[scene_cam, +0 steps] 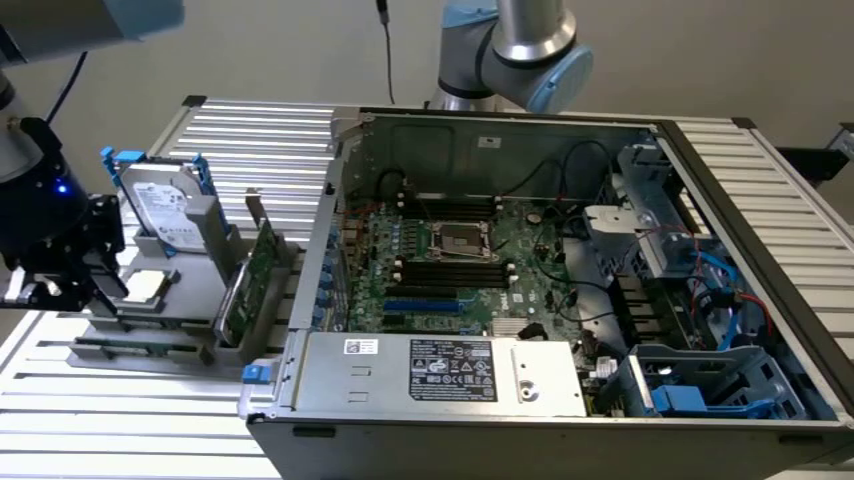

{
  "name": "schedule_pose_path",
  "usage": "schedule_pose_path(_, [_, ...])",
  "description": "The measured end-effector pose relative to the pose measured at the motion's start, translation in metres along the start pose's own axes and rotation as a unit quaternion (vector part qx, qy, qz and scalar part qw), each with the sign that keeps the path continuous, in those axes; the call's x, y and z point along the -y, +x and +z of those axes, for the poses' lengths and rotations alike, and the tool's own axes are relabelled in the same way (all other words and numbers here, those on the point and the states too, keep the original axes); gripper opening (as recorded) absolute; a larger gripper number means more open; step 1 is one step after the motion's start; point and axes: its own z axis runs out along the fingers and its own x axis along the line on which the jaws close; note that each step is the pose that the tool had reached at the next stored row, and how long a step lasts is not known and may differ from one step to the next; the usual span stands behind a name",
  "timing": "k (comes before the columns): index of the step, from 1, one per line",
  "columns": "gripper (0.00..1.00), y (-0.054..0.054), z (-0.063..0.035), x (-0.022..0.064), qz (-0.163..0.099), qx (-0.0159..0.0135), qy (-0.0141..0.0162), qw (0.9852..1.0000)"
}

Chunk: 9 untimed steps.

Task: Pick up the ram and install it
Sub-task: 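Pick up the ram and move it above insertion slot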

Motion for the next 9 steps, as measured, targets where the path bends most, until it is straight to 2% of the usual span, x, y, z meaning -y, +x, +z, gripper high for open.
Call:
schedule_pose_path(5, [0.31,0.000,0.0093,0.0068,-0.002,0.0001,0.0001,1.0000])
schedule_pose_path(9, [0.31,0.002,0.0164,0.0080,-0.002,0.0001,0.0001,1.0000])
